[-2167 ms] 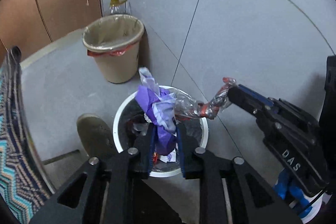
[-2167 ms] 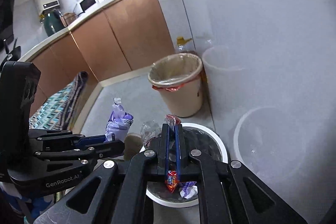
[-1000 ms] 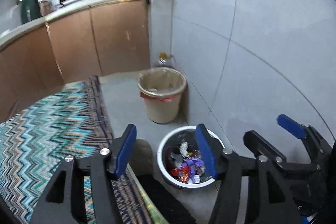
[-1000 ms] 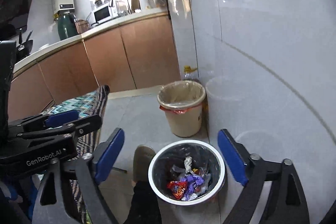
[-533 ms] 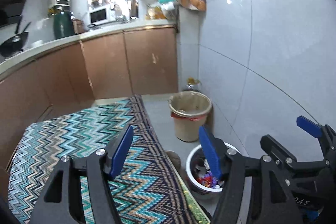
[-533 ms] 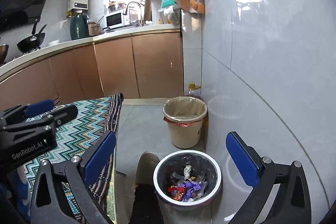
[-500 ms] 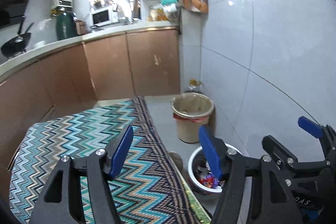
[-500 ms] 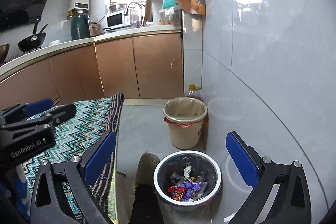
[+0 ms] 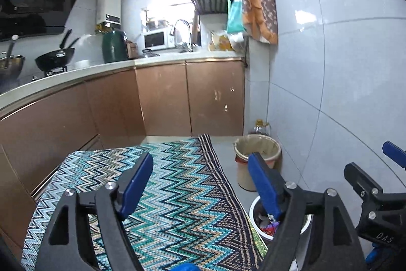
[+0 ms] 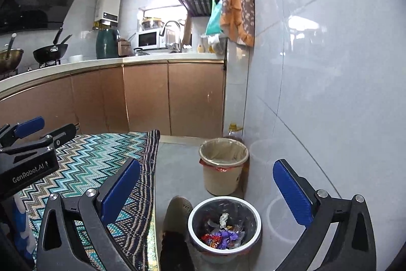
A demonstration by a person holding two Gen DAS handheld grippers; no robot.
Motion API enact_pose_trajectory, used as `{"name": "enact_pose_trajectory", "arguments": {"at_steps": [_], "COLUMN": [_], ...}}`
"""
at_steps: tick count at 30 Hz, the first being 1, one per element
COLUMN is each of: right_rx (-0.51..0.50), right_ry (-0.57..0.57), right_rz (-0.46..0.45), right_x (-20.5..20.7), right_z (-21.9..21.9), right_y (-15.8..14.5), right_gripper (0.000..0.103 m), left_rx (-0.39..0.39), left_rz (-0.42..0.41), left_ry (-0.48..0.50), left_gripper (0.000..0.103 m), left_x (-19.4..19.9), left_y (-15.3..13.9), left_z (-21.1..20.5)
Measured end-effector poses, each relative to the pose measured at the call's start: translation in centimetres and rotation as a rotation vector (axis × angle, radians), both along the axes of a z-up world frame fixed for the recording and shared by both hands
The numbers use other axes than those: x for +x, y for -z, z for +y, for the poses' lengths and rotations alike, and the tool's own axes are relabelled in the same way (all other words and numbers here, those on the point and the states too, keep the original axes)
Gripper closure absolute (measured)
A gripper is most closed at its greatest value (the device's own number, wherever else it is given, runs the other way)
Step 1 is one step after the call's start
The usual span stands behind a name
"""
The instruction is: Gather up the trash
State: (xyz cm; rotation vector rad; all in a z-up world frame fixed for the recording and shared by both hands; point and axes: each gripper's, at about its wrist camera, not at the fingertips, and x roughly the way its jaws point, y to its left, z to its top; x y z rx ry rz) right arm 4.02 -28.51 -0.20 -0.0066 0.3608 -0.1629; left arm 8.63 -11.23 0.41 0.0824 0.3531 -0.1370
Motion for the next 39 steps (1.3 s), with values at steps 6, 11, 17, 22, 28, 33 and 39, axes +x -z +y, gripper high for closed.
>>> {"name": "enact_pose_trajectory", "arguments": {"at_steps": [6, 11, 17, 22, 28, 33, 39], "right_rx": [-0.037, -0.052, -0.074, -0.084, -0.085, -0.081, -0.082], "right_ry": [-0.016, -0.028, -0.037, -0.038, -0.039, -0.056, -0.075], "right_rz": [-0.033, -0.068, -0.103, -0.122, -0.136, -0.119, -0.092], "right_x": [-2.2, -4.0, -5.5, -6.4, -6.9, -6.4, -5.0], "right_z": [1.7, 2.5, 3.5, 3.7, 3.6, 3.9, 4.2], "right_y": [-1.0, -1.8, -2.9, -3.5, -3.8, -3.4, -3.0], "right_gripper": [0.000, 0.000, 0.000, 0.000, 0.000, 0.000, 0.000], "left_rx": [-0.013, -0.020, -0.024, -0.026, -0.028, -0.024, -0.020], "left_rz": [-0.037, -0.063, -0.079, -0.092, -0.102, -0.100, -0.070], "left_ry": [-0.016, -0.032, -0.034, -0.034, -0.030, -0.031, -0.035], "left_gripper": [0.027, 0.026, 0.025, 0.025, 0.024, 0.024, 0.024], "left_x": [-2.6, -4.4, -5.8, -6.6, -6.9, -6.8, -5.7], "left_y": [-1.0, -1.8, -2.5, -2.9, -2.9, -2.8, -1.9], "left_z": [1.5, 2.3, 3.0, 3.3, 3.6, 3.6, 3.8]}}
